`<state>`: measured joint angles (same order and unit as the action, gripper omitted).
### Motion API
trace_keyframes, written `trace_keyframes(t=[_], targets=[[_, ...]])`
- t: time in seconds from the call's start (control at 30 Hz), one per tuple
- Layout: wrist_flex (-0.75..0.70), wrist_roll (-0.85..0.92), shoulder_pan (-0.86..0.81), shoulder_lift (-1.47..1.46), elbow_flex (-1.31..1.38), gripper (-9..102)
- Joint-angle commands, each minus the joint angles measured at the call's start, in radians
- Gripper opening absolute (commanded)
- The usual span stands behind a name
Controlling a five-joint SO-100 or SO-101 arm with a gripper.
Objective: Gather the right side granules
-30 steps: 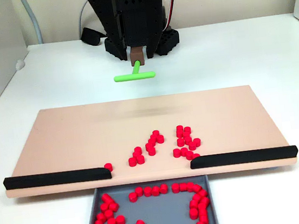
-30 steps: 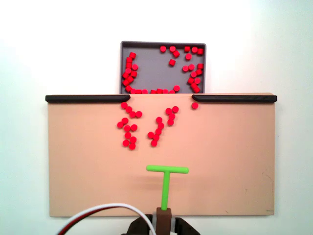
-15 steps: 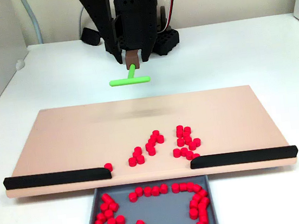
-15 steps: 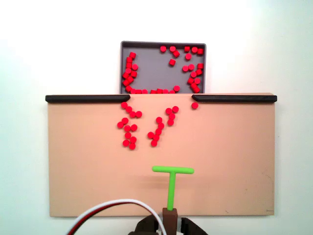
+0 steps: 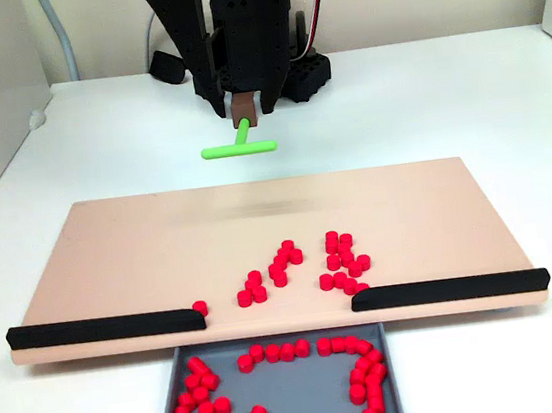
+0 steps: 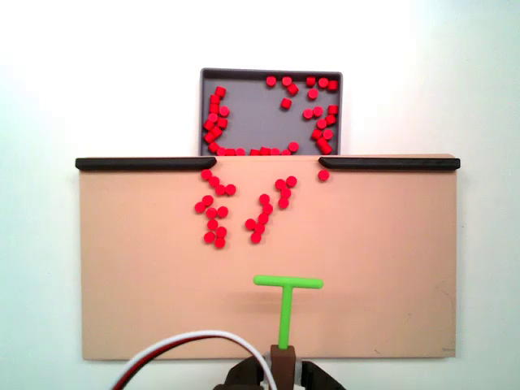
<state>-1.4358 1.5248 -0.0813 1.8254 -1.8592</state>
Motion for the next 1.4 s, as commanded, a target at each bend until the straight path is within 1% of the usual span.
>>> trace_keyframes(t=[0.0,1.37], targets=[[0.005,-0.005,0.005,0.006,0.028,0],[0.005,0.014,0.002,0.02,0.018,0]])
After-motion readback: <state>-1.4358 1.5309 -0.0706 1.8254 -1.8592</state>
